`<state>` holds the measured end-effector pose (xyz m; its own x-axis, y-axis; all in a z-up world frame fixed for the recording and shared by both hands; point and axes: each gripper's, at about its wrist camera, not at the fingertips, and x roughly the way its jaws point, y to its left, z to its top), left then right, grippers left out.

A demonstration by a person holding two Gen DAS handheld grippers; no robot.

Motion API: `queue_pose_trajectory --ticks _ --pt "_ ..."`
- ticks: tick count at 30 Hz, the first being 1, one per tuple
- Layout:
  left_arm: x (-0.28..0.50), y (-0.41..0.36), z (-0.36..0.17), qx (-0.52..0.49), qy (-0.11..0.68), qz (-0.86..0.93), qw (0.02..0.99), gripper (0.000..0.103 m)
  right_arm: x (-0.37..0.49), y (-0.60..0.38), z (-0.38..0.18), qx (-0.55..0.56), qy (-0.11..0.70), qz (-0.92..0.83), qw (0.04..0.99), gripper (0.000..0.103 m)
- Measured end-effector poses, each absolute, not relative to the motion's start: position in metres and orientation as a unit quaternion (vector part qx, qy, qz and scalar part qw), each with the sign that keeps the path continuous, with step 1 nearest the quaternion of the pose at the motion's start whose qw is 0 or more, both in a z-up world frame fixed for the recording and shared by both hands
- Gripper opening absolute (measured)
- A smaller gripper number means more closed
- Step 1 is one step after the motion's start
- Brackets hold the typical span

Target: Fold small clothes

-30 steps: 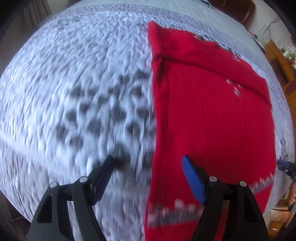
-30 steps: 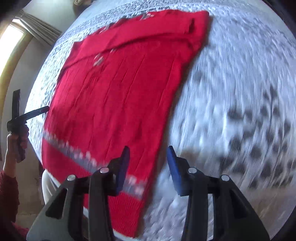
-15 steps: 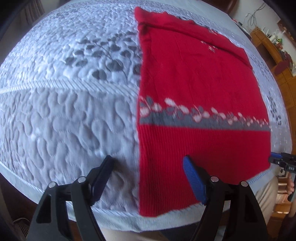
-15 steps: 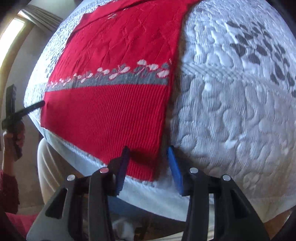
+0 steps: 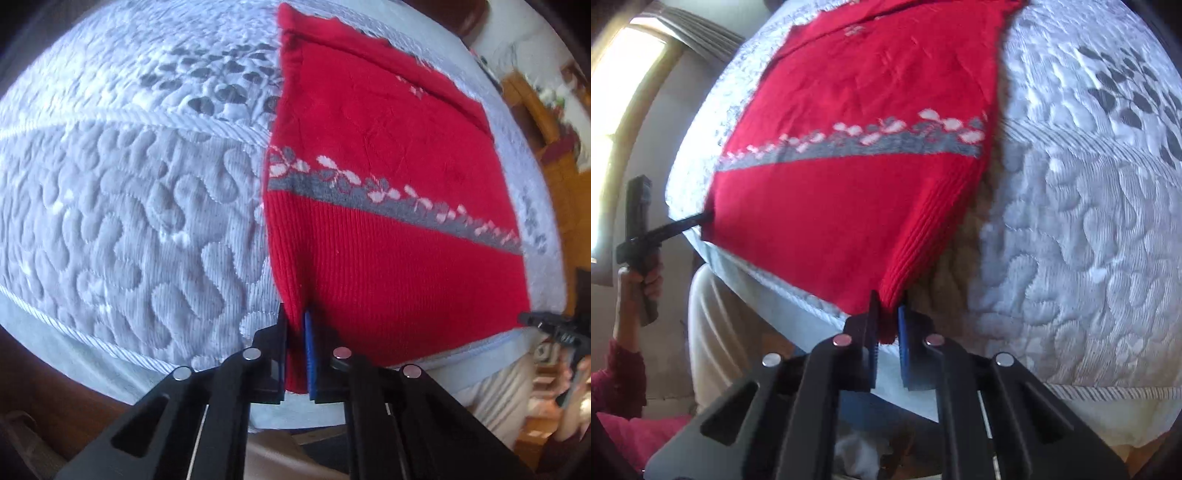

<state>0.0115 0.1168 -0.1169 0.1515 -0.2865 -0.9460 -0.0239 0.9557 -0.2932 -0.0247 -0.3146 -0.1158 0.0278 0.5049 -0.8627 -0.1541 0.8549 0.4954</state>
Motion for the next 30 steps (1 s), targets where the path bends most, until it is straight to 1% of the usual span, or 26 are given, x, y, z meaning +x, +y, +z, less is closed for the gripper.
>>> queue_pose_trajectory --ticks 2,4,7,12,15,22,25,26,27,28,29,30 --pt "0.014 0.127 -0.108 -0.141 0.639 -0.093 0.750 0.007 -0.018 -0.321 -0.105 0.160 0.643 0.246 0.707 0.007" --pt "0.020 0.137 -0.096 -0.140 0.629 -0.092 0.759 0.007 -0.009 -0.327 -0.093 0.175 0.631 0.249 0.714 0.007" --pt "0.037 0.142 -0.084 -0.144 0.619 -0.089 0.767 0.007 0.011 -0.331 -0.080 0.171 0.622 0.240 0.726 0.007" --pt "0.077 0.133 -0.074 -0.142 0.604 -0.083 0.780 0.007 0.046 -0.338 -0.077 0.168 0.622 0.224 0.731 0.007" --pt "0.103 0.126 -0.077 -0.134 0.602 -0.079 0.783 0.007 0.069 -0.347 -0.084 0.177 0.628 0.216 0.726 0.007" --pt "0.162 0.109 -0.106 -0.150 0.616 -0.056 0.771 0.008 0.133 -0.367 -0.115 0.225 0.650 0.195 0.700 0.007" --pt "0.177 0.104 -0.117 -0.150 0.625 -0.052 0.765 0.008 0.152 -0.368 -0.124 0.227 0.656 0.190 0.694 0.009" --pt "0.182 0.104 -0.120 -0.151 0.630 -0.048 0.760 0.013 0.158 -0.369 -0.126 0.220 0.658 0.181 0.697 0.015" --pt "0.185 0.105 -0.120 -0.154 0.632 -0.047 0.759 0.015 0.161 -0.369 -0.126 0.216 0.659 0.175 0.699 0.027" --pt "0.188 0.108 -0.120 -0.163 0.629 -0.046 0.759 0.016 0.165 -0.371 -0.125 0.213 0.657 0.172 0.703 0.033" --pt "0.190 0.111 -0.119 -0.169 0.627 -0.046 0.759 0.020 0.168 -0.374 -0.124 0.214 0.653 0.173 0.706 0.034" --pt "0.190 0.114 -0.117 -0.169 0.624 -0.043 0.762 0.035 0.170 -0.377 -0.122 0.218 0.650 0.174 0.707 0.034"
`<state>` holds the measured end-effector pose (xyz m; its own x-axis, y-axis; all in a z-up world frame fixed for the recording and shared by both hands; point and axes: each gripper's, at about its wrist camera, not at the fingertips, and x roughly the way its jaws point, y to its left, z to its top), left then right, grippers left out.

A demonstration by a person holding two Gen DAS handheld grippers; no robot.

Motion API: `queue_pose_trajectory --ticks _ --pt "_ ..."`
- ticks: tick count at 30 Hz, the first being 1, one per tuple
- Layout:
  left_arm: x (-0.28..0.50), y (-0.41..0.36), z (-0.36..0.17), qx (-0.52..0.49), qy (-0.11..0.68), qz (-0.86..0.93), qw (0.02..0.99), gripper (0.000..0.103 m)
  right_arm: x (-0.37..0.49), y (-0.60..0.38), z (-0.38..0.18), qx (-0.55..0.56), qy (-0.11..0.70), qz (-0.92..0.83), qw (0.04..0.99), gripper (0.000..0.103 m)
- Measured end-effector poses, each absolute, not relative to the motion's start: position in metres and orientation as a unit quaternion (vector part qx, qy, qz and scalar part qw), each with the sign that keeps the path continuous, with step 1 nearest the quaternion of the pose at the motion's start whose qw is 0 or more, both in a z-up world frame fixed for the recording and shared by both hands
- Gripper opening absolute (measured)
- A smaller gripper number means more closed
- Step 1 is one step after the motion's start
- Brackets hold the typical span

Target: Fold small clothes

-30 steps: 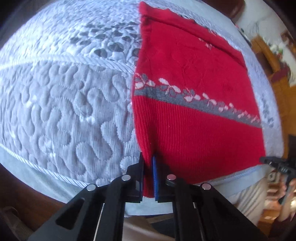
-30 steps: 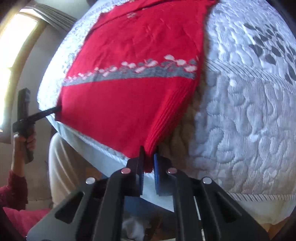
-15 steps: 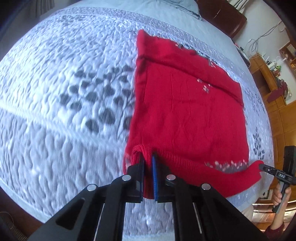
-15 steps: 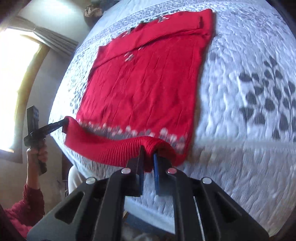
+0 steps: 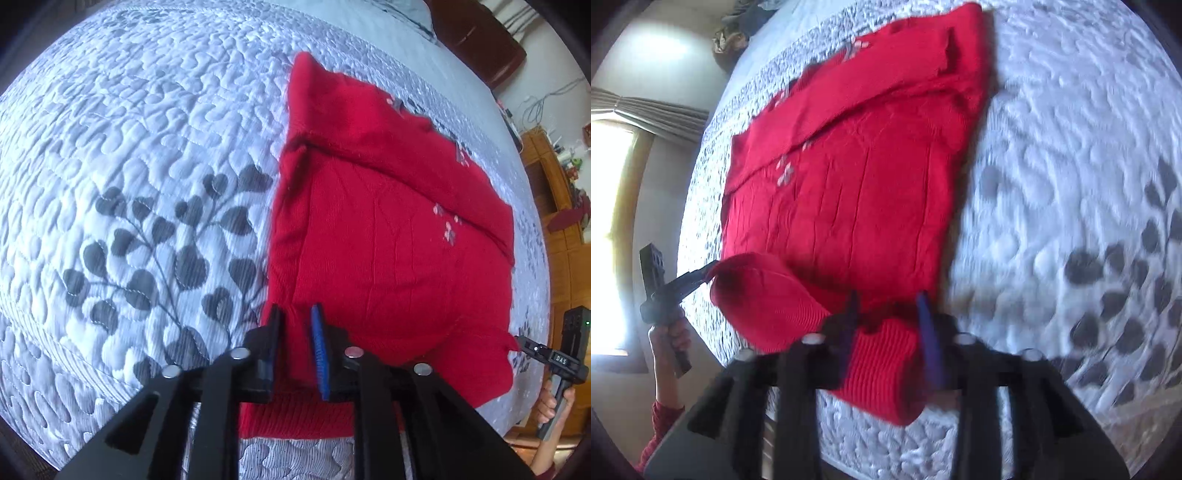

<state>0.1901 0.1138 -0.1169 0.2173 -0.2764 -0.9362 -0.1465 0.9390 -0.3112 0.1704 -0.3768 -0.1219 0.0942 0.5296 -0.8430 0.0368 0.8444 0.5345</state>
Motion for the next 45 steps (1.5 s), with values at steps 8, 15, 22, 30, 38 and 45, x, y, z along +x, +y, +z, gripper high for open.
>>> queue_pose_trajectory --ticks 8,15,22,30,38,45 --pt "0.187 0.131 -0.077 -0.147 0.572 -0.068 0.804 0.049 0.174 -0.392 -0.088 0.207 0.605 0.221 0.737 0.034" --pt "0.189 0.092 -0.078 -0.039 0.562 -0.133 0.815 0.049 0.176 -0.365 -0.098 0.135 0.623 0.253 0.728 0.035" --pt "0.204 0.085 -0.106 -0.041 0.584 -0.136 0.800 0.049 0.181 -0.356 -0.130 0.118 0.660 0.250 0.699 0.037" --pt "0.202 0.075 -0.125 -0.010 0.596 -0.145 0.790 0.016 0.177 -0.349 -0.129 0.080 0.648 0.254 0.714 0.004" --pt "0.196 0.084 -0.116 -0.013 0.577 -0.163 0.800 0.008 0.173 -0.350 -0.107 0.086 0.616 0.282 0.730 0.004" --pt "0.213 0.076 -0.133 -0.017 0.594 -0.169 0.786 0.035 0.178 -0.341 -0.128 0.081 0.640 0.270 0.715 0.011"
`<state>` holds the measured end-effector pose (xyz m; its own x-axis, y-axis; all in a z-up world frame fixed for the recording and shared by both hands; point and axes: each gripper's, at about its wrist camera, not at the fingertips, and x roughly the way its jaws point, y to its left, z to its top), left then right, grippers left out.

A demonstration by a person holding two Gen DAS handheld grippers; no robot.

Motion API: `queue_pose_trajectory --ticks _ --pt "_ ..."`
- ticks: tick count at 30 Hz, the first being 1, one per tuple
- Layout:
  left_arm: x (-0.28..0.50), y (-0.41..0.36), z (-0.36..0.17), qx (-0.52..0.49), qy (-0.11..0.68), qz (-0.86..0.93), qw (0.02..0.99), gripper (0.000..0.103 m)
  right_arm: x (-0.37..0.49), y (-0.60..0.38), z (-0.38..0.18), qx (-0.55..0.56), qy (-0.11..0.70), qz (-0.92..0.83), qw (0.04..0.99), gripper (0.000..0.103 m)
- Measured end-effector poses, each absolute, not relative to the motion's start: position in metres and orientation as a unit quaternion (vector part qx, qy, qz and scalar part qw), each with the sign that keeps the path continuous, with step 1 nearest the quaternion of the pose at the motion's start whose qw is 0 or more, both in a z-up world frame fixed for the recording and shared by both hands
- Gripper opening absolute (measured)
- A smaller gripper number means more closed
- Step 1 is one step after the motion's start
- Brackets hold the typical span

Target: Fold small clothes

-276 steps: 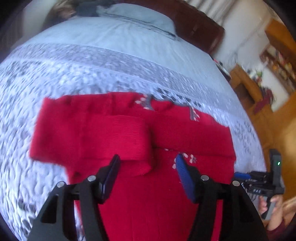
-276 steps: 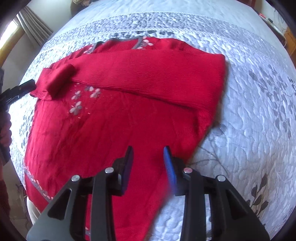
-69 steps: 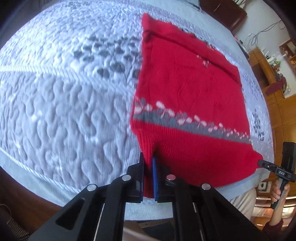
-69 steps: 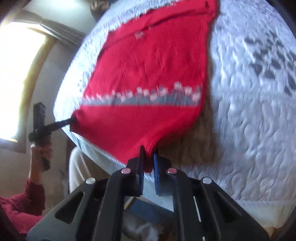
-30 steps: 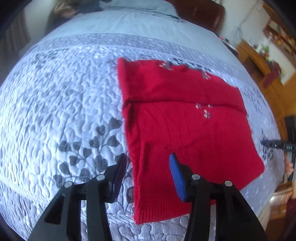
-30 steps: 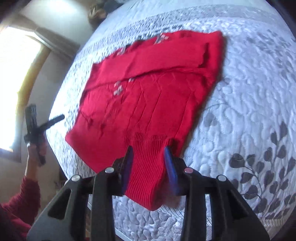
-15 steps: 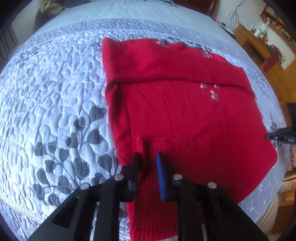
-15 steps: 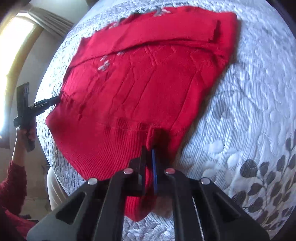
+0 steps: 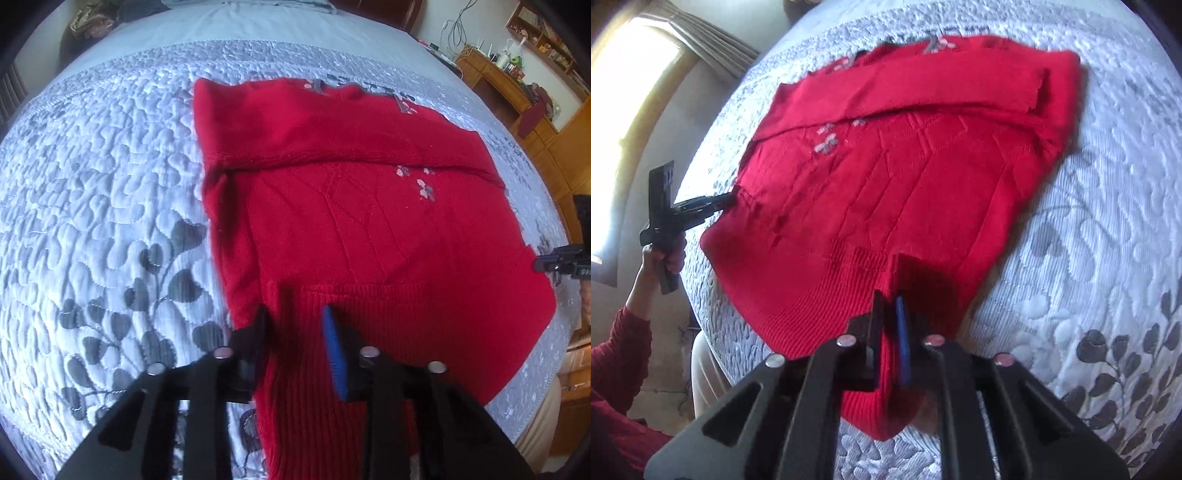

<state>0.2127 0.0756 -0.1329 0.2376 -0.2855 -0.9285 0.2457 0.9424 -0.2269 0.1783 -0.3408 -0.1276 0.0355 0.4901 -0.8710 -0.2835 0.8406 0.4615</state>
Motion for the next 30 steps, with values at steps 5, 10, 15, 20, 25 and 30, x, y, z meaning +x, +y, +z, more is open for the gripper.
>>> queue_pose_trajectory --ticks 5,10,15,20,25,30 --pt "0.221 0.069 -0.137 -0.010 0.600 -0.176 0.780 0.032 0.181 -0.335 -0.139 0.074 0.650 0.263 0.709 0.030" --pt "0.223 0.072 -0.141 -0.031 0.603 -0.183 0.776 0.011 0.177 -0.330 -0.142 0.067 0.649 0.271 0.708 0.013" --pt "0.213 0.083 -0.128 -0.069 0.585 -0.183 0.787 0.006 0.173 -0.339 -0.127 0.089 0.625 0.275 0.725 0.004" --pt "0.208 0.092 -0.094 -0.096 0.544 -0.185 0.813 0.006 0.172 -0.358 -0.100 0.128 0.591 0.284 0.744 0.004" --pt "0.228 0.103 -0.062 -0.112 0.502 -0.161 0.842 0.005 0.189 -0.368 -0.074 0.134 0.567 0.275 0.765 0.003" --pt "0.276 0.097 -0.047 -0.123 0.485 -0.144 0.854 0.005 0.228 -0.376 -0.059 0.138 0.556 0.258 0.778 0.003"
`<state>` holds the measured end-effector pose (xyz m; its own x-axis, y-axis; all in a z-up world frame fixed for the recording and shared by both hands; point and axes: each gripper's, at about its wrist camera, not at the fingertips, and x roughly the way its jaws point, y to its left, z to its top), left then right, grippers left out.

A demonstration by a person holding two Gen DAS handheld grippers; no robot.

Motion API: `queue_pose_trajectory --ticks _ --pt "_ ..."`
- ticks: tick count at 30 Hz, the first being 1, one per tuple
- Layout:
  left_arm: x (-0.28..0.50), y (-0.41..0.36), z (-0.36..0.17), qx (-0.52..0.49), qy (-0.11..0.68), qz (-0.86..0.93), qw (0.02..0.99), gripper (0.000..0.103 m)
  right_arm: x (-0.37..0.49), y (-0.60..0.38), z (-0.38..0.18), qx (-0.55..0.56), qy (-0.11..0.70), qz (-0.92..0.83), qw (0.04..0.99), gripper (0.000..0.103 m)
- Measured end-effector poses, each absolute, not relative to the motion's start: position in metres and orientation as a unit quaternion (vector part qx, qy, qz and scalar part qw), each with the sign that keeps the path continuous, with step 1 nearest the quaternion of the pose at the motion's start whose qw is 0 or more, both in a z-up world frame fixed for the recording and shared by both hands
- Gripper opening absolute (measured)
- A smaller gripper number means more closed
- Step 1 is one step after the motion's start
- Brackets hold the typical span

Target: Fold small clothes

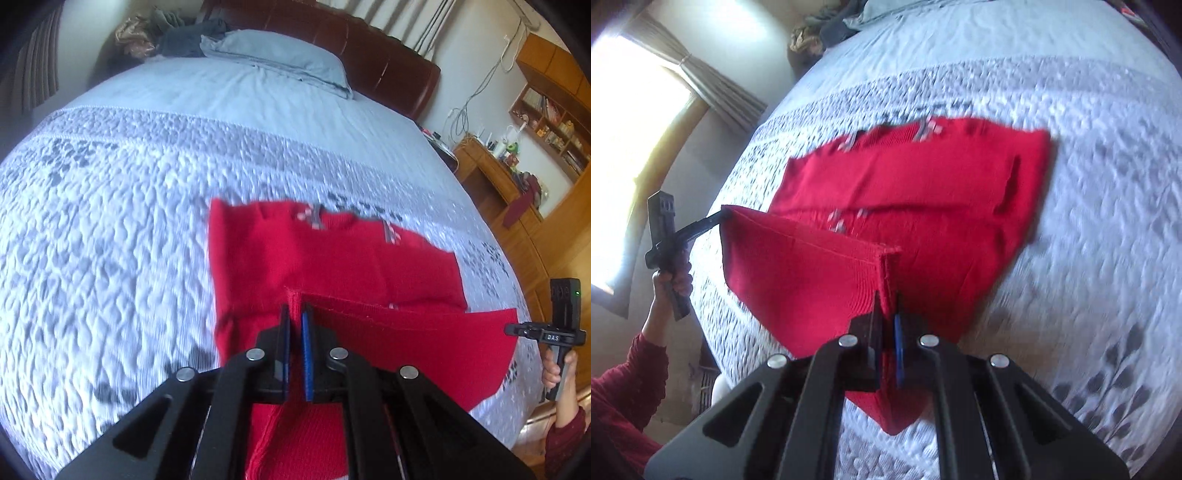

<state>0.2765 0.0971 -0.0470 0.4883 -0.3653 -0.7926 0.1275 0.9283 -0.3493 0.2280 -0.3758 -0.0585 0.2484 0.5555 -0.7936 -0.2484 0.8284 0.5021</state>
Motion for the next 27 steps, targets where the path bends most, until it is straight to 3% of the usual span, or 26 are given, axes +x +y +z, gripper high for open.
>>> queue_pose_trajectory --ticks 13,27 --pt "0.415 0.079 -0.062 -0.126 0.480 -0.099 0.862 0.005 0.370 -0.392 -0.063 0.155 0.552 0.197 0.796 0.003" --pt "0.483 0.061 -0.163 -0.076 0.556 -0.050 0.826 0.006 0.448 -0.379 -0.157 0.140 0.612 0.128 0.768 0.003"
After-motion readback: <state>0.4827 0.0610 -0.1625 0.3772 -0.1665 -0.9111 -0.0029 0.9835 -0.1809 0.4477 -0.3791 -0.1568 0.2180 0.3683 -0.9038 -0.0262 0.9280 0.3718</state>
